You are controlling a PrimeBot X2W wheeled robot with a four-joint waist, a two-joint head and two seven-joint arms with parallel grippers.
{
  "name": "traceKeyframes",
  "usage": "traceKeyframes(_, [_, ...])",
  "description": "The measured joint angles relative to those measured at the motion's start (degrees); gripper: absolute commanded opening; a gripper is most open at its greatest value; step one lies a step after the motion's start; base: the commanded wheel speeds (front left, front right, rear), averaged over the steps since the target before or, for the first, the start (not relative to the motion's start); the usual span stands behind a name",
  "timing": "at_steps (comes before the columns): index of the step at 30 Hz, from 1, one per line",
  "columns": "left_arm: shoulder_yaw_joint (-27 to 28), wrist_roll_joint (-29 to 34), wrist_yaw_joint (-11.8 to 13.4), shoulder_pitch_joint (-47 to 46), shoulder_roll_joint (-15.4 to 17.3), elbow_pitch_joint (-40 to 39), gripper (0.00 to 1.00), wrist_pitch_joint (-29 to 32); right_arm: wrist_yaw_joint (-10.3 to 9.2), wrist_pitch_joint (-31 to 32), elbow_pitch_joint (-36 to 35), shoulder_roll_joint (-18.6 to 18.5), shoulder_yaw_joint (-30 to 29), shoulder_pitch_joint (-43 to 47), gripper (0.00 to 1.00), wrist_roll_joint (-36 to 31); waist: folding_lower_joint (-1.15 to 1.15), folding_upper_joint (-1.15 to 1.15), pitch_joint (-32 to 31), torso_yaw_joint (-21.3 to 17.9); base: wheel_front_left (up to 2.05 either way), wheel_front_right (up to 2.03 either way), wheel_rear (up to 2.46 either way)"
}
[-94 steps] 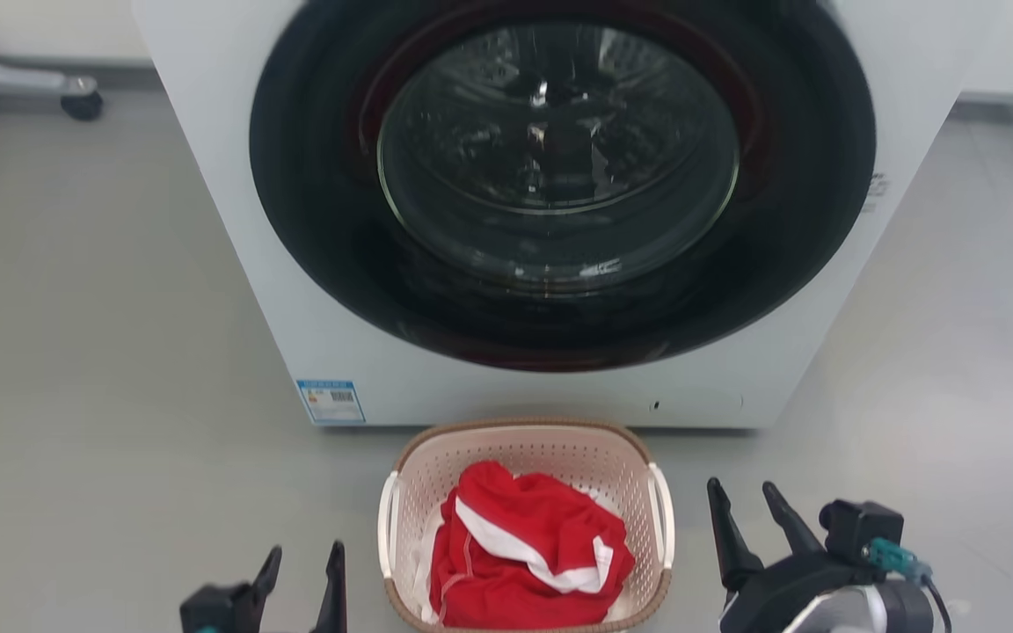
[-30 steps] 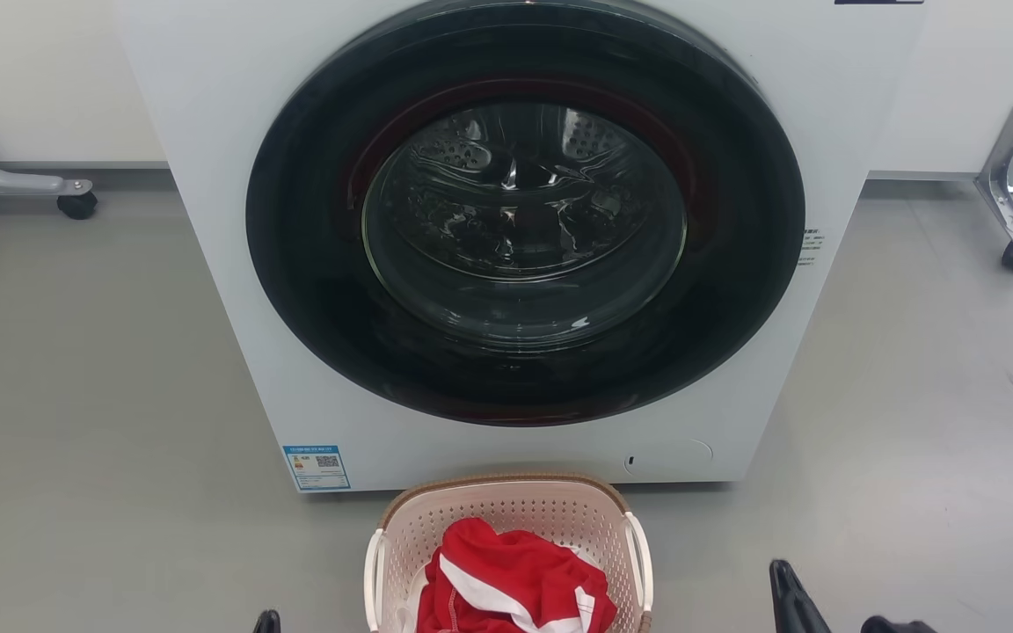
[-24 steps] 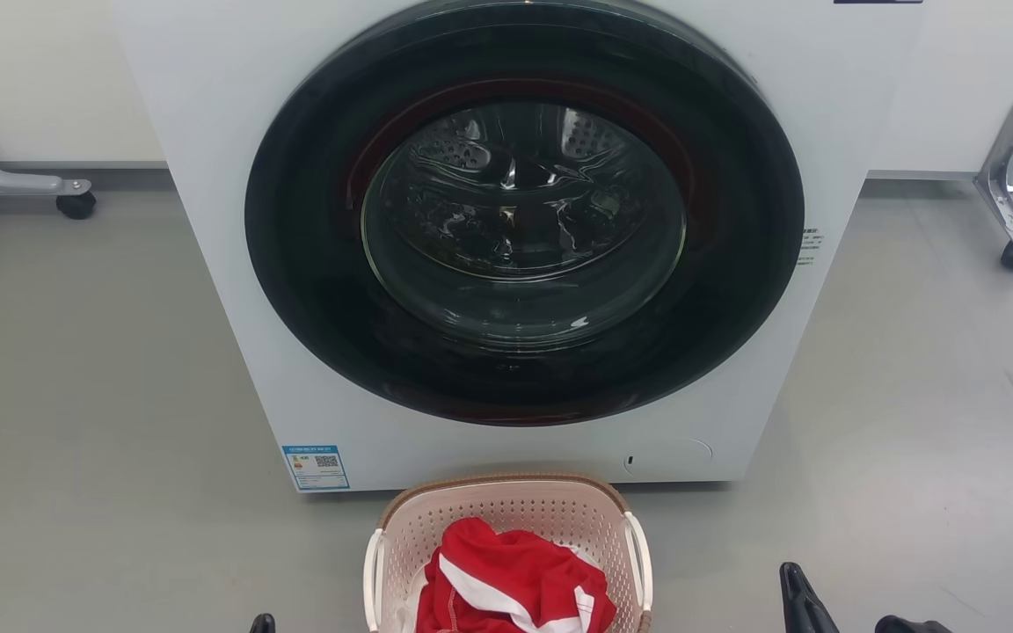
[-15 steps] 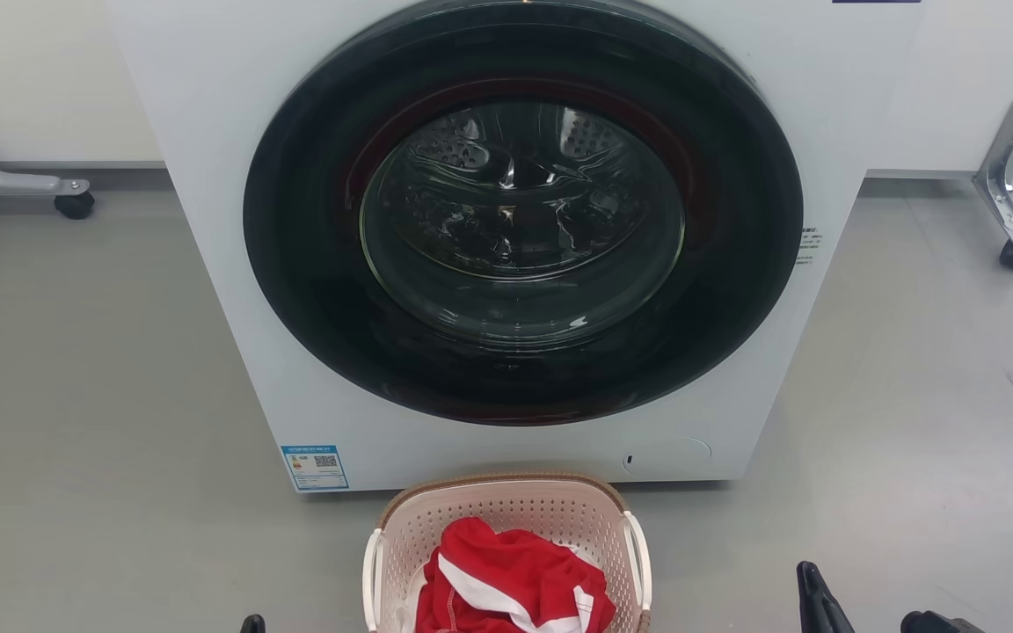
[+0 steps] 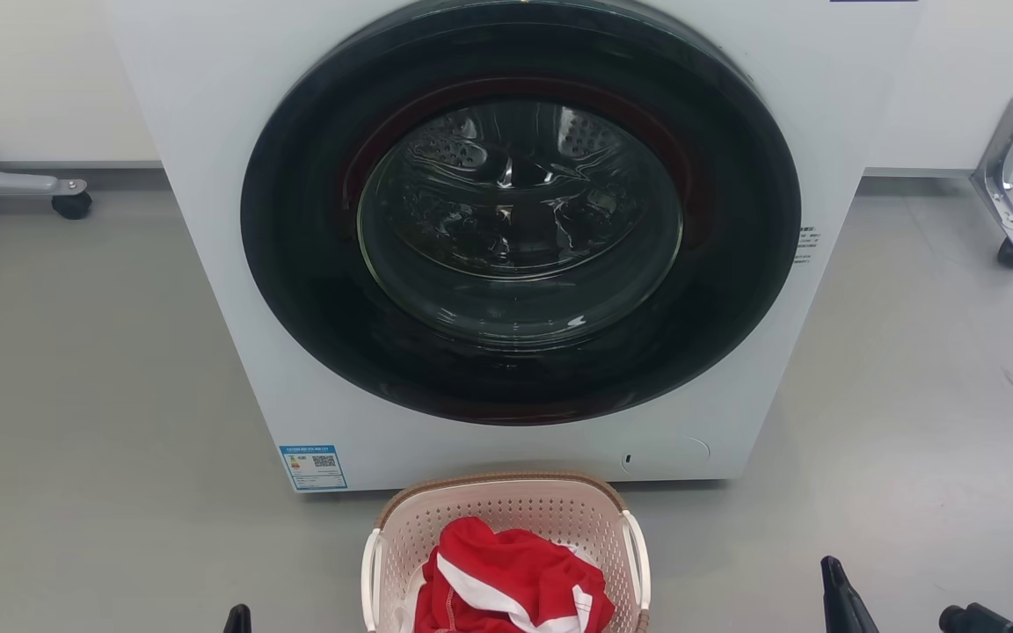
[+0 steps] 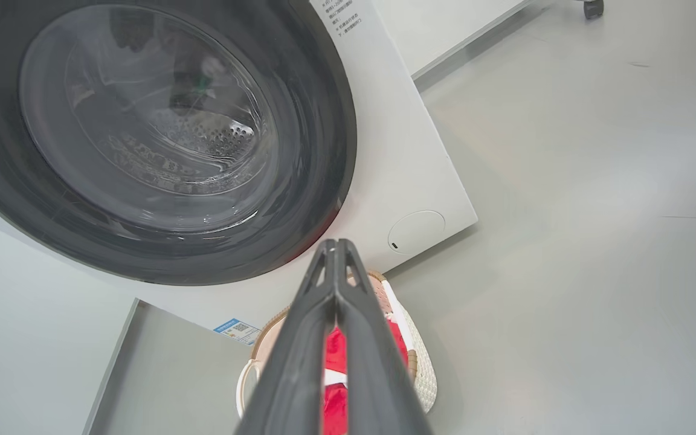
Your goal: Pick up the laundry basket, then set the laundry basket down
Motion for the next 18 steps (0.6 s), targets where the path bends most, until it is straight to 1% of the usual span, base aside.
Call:
traceKeyframes(4, [0.8, -3.0, -0.4, -0.6, 0.0, 0.5, 0.0, 0.8, 0.53, 0.9, 0.0, 0.2, -1.1, -0.7, 0.0, 2.7, 0.0, 0.0, 0.0, 0.0, 0.0, 0.0, 0.0])
traceKeyframes(5, [0.9, -3.6, -0.8, -0.9, -0.1, 0.5, 0.0, 0.9, 0.86, 1.1, 0.1, 0.3, -1.4, -0.7, 0.0, 3.5, 0.0, 0.0, 0.0, -0.1, 0.0, 0.0, 0.0])
traceKeyframes(8, [1.2, -5.1, -0.9, -1.1, -0.1, 0.7, 0.0, 1.4, 0.94, 1.5, 0.1, 0.4, -2.0, -0.7, 0.0, 4.7, 0.0, 0.0, 0.0, -0.1, 0.0, 0.0, 0.0])
traceKeyframes(12, [1.9, -7.8, -1.7, -1.4, -0.2, 1.4, 0.0, 2.4, 1.46, 2.4, 0.2, 0.5, -3.1, -0.7, 0.0, 7.5, 0.0, 0.0, 0.1, -0.1, 0.0, 0.0, 0.0])
traceKeyframes(18, [3.1, -13.4, -2.6, -2.8, -0.5, 2.2, 0.0, 3.9, 2.56, 3.9, 0.4, 0.7, -5.0, -0.8, 0.0, 12.1, 0.0, 0.0, 0.1, -0.2, 0.0, 0.0, 0.0])
